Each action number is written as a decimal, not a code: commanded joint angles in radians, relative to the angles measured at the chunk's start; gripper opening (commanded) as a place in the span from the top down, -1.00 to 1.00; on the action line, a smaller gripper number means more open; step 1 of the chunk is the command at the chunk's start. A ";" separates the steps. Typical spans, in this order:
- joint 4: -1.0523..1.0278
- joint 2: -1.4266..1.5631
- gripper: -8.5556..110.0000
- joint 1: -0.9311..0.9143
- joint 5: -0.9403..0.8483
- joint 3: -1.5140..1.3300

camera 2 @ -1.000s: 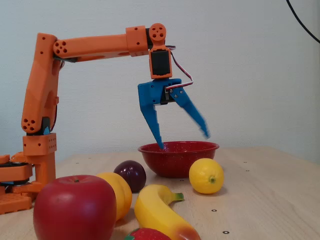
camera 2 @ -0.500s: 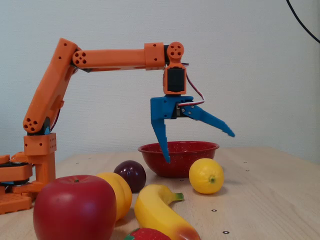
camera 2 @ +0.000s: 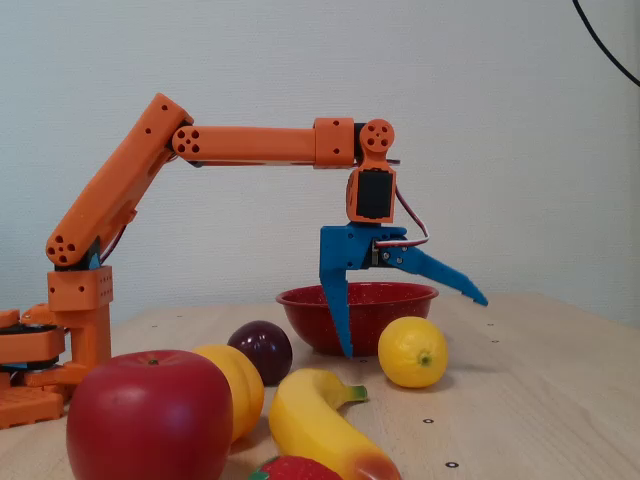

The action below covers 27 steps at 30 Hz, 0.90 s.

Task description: Put the lemon in the red bowl.

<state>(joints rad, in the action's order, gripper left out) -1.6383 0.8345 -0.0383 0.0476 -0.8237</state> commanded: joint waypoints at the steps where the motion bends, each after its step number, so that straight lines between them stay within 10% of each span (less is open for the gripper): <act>1: 0.014 0.037 -0.24 -0.021 0.041 0.104; 27: 0.091 -0.150 -0.24 -0.008 0.078 0.224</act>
<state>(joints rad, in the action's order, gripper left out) -1.5846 0.6504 -0.0383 0.1028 -0.6750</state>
